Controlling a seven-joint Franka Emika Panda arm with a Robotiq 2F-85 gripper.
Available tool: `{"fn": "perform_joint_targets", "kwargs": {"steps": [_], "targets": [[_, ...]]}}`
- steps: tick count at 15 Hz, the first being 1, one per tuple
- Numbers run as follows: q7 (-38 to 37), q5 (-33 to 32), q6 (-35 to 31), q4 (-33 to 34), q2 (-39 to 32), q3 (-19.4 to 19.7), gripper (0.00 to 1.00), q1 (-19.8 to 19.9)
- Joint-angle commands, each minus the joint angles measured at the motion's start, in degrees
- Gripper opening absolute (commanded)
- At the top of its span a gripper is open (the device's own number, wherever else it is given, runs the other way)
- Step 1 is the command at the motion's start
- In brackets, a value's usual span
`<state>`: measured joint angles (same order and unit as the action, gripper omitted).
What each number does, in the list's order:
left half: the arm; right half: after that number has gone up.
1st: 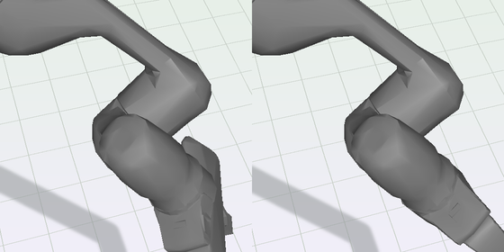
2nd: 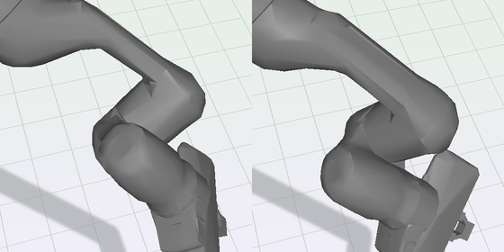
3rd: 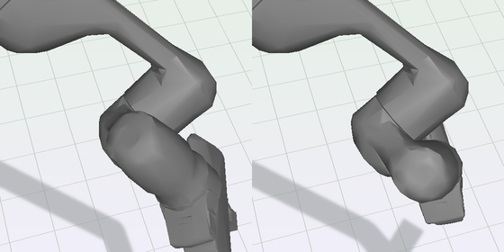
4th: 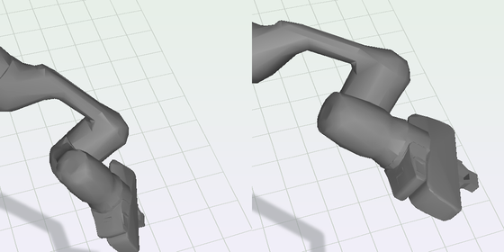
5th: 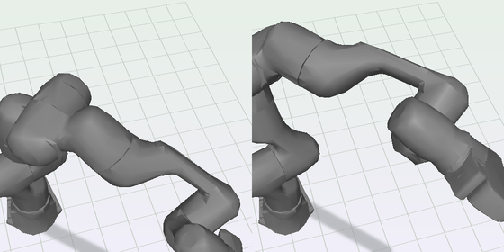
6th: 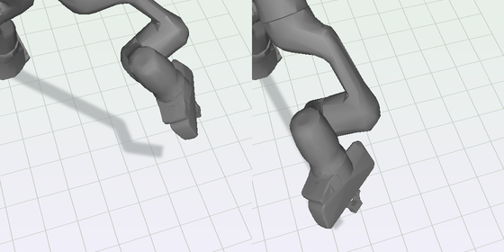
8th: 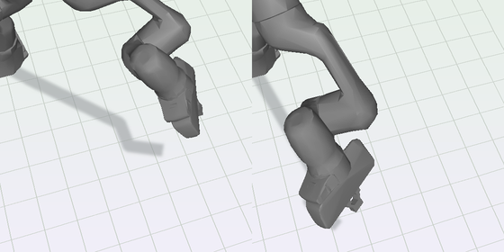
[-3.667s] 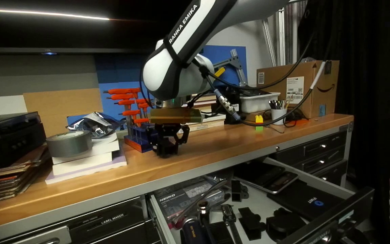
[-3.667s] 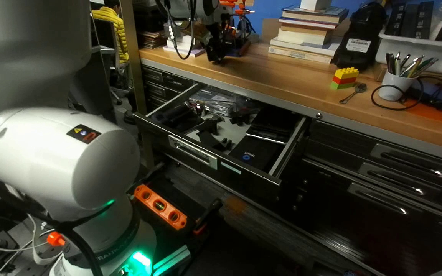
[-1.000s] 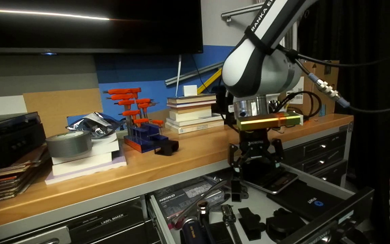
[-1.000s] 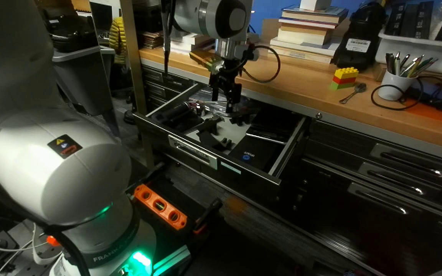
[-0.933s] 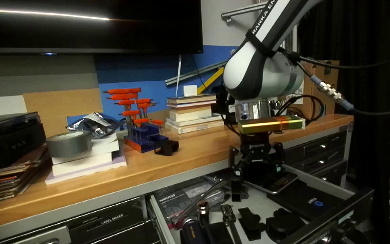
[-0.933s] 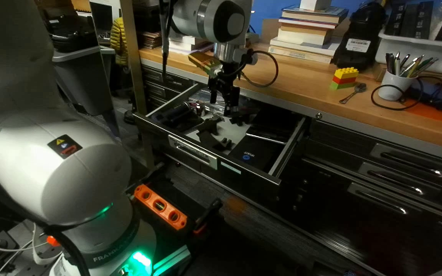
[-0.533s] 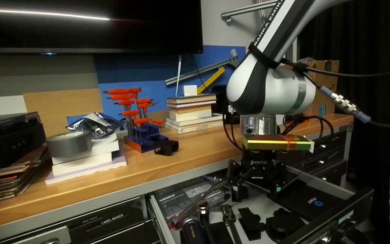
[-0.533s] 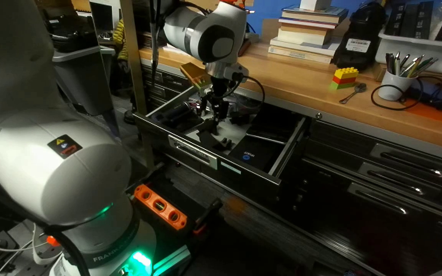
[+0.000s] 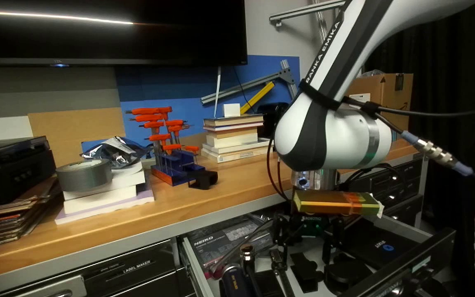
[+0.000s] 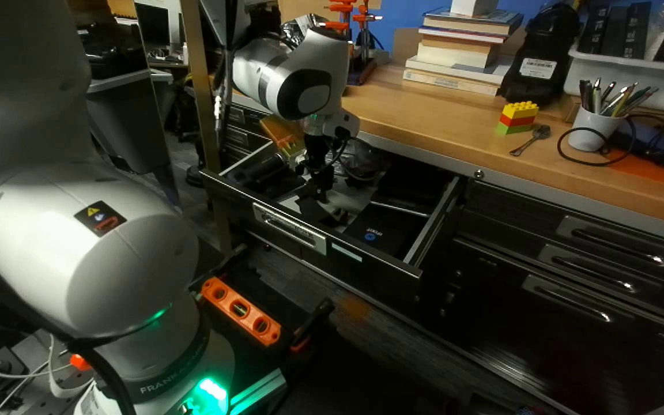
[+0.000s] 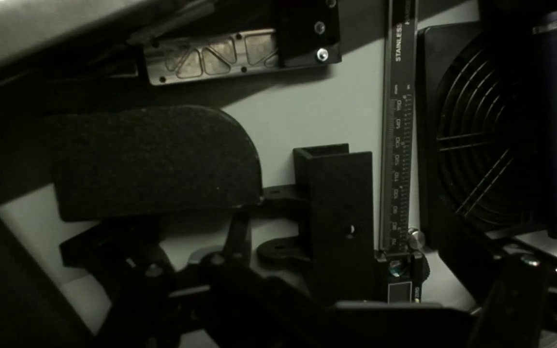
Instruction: Open the topmost drawer, remove some things from it and put them on the table
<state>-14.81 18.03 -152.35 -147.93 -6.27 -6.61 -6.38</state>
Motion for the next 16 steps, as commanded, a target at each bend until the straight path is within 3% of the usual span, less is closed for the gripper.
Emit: {"fn": "perform_joint_targets", "kwargs": {"steps": [1, 13, 14, 15, 16], "targets": [[-0.7, 0.2, -7.1, -1.2, -1.7, -0.9, 1.0, -1.1], [-3.7, -2.8, -10.4, -1.5, -5.1, -0.2, 1.0, -2.1], [-3.8, -2.9, -10.7, -1.5, -5.2, -0.1, 0.75, -2.1], [-4.0, -3.1, -10.8, -1.5, -5.3, 0.0, 0.74, -2.2], [-4.3, -3.3, -10.8, -1.5, -5.3, 0.1, 0.66, -2.3]]}}
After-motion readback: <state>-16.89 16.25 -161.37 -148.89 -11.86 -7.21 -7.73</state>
